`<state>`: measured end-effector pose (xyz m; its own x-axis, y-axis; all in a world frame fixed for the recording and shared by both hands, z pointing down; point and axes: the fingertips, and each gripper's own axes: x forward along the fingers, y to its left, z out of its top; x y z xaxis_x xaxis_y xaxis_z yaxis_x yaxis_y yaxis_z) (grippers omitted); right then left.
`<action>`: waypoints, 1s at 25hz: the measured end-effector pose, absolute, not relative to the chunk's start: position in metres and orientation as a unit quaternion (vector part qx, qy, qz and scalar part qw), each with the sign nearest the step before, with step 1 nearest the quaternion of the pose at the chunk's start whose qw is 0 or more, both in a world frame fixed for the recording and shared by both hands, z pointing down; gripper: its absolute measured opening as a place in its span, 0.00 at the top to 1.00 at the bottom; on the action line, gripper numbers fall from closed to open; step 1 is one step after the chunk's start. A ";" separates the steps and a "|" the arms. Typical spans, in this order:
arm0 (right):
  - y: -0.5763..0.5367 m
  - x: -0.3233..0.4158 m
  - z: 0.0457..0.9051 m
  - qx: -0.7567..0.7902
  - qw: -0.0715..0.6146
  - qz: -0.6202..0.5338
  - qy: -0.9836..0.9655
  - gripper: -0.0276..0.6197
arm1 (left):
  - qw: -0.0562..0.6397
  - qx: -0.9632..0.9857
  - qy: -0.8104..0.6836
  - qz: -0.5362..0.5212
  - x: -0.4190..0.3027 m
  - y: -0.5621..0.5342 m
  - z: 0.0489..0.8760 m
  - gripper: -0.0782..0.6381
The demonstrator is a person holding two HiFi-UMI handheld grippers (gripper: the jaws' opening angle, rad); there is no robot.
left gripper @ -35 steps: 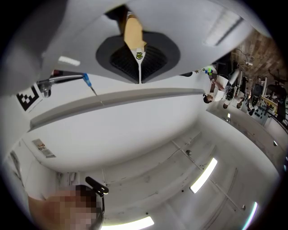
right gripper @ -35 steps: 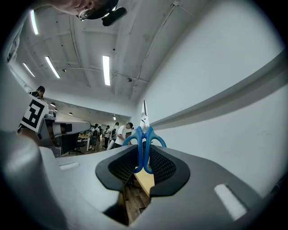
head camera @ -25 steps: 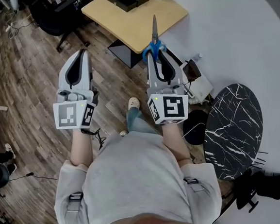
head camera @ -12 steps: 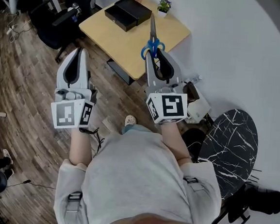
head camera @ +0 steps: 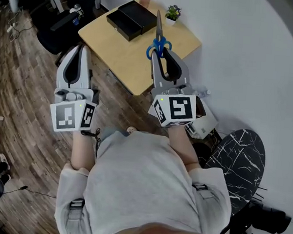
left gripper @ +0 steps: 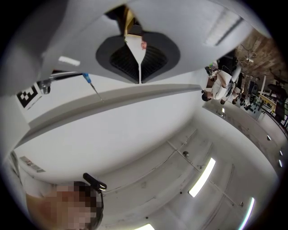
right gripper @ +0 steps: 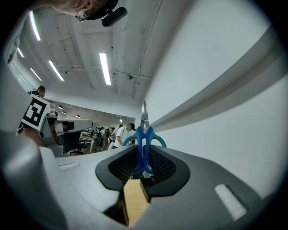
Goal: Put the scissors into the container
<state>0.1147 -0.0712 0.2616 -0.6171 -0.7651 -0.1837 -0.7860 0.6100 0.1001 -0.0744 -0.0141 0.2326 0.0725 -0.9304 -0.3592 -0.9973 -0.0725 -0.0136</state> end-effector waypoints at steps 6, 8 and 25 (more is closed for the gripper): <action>-0.101 0.105 0.265 -0.427 0.060 0.083 0.898 0.83 | 0.127 -0.720 0.671 0.121 -0.080 -0.044 0.238 0.79; -0.111 0.100 0.270 -0.427 0.062 0.080 0.898 0.83 | 0.129 -0.722 0.668 0.121 -0.084 -0.054 0.241 0.79; -0.238 0.027 0.266 -0.468 0.064 0.080 0.878 0.83 | 0.129 -0.751 0.634 0.130 -0.161 -0.195 0.233 0.79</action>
<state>0.0269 -0.2378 0.2663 -0.5533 -0.8114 -0.1882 -0.8321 0.5487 0.0807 -0.1611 -0.1953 0.2334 0.1614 -0.9190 -0.3596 -0.9864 -0.1619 -0.0288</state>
